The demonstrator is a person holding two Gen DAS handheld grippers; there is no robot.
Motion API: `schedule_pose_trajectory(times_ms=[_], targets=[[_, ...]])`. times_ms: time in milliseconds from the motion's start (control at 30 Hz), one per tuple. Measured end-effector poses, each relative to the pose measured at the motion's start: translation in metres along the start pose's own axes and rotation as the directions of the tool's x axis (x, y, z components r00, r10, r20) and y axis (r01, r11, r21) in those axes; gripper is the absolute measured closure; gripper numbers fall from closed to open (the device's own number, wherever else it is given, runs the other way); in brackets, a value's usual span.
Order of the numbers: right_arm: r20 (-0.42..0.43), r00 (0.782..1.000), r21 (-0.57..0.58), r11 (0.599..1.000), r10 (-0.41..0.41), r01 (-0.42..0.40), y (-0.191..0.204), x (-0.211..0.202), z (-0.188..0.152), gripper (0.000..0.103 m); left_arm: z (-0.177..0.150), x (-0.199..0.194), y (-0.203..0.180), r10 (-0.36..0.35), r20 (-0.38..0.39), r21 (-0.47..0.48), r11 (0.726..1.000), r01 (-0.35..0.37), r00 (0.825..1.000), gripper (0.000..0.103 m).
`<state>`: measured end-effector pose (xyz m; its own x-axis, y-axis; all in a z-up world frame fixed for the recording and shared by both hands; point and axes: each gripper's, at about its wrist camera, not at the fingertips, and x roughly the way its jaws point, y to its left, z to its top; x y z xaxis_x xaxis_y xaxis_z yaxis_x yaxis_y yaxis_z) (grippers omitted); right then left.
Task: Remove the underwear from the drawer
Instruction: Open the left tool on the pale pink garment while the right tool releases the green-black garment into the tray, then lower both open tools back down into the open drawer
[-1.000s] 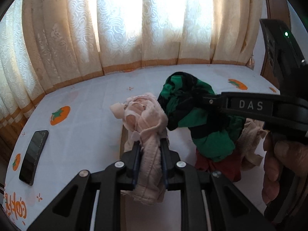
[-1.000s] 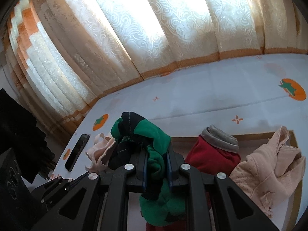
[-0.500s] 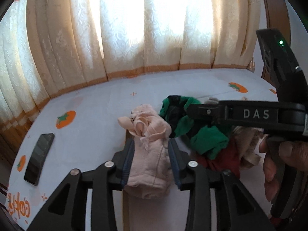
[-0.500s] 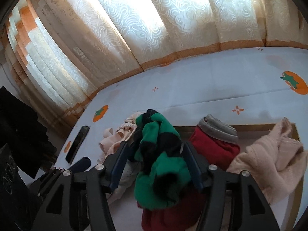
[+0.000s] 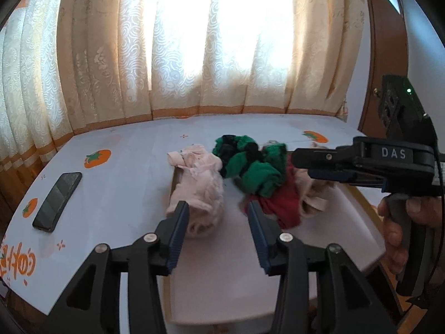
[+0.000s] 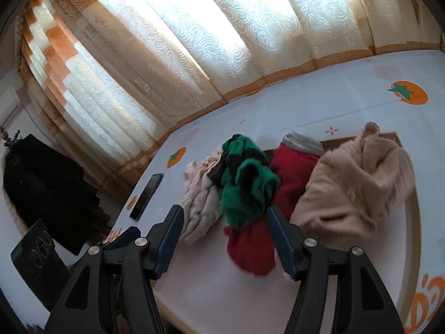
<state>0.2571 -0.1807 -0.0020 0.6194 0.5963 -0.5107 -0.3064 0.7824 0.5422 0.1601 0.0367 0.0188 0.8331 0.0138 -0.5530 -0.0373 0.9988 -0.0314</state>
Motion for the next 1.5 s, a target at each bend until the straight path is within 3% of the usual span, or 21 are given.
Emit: schedule_pose_trajectory(times_ms=[533,900,1167,1500], targets=[[-0.021,0.992,-0.034,0.991,0.126,-0.127,0.022,-0.076,-0.039,0.035,-0.035,-0.063,-0.028,-0.075,0.037,0.028,0.997,0.074,0.996,0.049],[-0.033,0.995,-0.101,0.99,0.098,-0.101,0.029,-0.136,-0.073,0.033,-0.067,-0.082,-0.036,-0.112,0.011,0.01,0.994,0.112,0.994,0.048],[-0.041,0.996,-0.094,0.992,0.074,-0.078,0.014,-0.17,-0.116,0.032,-0.093,-0.088,-0.033,-0.086,-0.014,-0.007,0.996,0.086,0.996,0.043],[-0.038,0.999,-0.16,0.987,-0.021,0.014,0.001,-0.163,-0.156,0.032,-0.127,-0.078,-0.032,-0.065,-0.084,-0.032,0.998,0.062,0.994,0.042]])
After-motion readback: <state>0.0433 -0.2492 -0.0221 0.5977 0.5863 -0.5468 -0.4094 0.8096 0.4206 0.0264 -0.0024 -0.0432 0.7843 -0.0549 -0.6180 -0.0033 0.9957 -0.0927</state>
